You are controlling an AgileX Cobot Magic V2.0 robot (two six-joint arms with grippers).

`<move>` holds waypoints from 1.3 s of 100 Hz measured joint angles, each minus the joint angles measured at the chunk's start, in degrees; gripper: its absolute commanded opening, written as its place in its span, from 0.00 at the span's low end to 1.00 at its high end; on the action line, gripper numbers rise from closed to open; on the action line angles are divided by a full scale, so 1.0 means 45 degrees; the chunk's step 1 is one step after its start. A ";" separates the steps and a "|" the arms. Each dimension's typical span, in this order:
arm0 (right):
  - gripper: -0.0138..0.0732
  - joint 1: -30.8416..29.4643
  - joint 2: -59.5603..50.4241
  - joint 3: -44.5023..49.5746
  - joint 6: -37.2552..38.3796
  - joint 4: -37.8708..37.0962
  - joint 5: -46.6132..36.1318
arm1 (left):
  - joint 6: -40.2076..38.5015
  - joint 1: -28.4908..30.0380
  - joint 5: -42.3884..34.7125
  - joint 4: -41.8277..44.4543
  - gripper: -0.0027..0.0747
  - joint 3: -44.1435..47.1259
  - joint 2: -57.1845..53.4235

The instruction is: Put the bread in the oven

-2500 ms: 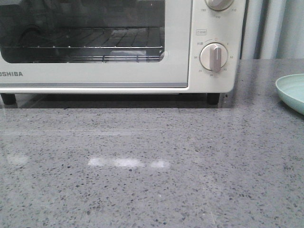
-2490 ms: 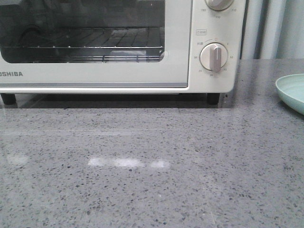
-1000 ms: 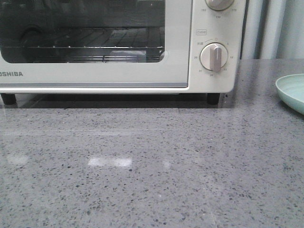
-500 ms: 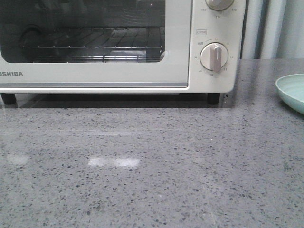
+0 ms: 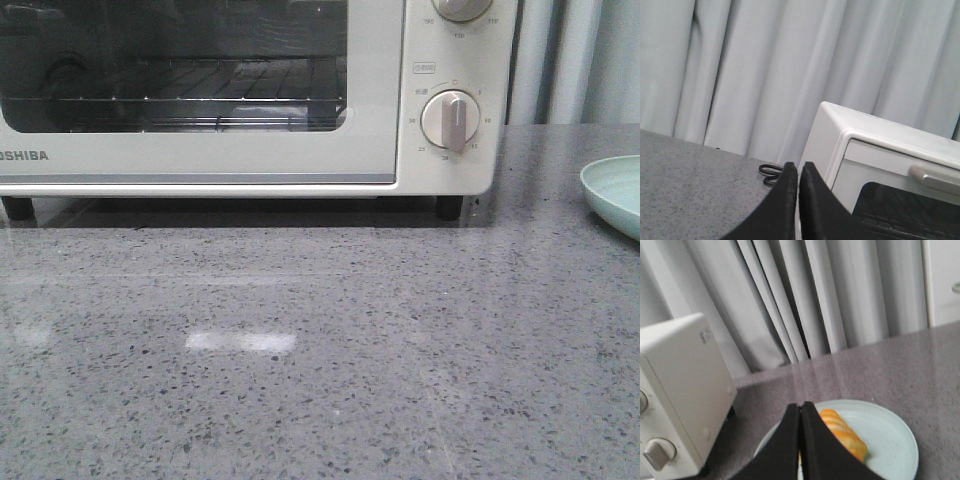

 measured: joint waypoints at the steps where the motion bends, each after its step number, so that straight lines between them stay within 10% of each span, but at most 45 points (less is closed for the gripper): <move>1: 0.08 0.0000 0.0095 -0.0092 0.0000 0.0000 0.0077 | 0.0000 0.0000 0.0032 0.0000 0.01 -0.0064 0.0122; 41: 0.08 0.0000 0.3519 -0.3141 -0.2245 0.1483 0.3937 | 0.1352 -0.0947 0.2689 0.0040 0.01 -0.4042 0.3728; 85: 0.08 0.0000 0.5320 -0.5202 -0.3350 0.2196 0.4231 | 0.1943 -0.5029 0.3403 0.0040 0.01 -0.6382 0.7433; 130: 0.08 0.0000 0.5371 -0.6004 -0.3592 0.2214 0.5282 | 0.1981 -0.5564 0.3564 -0.0538 0.01 -0.8225 1.1166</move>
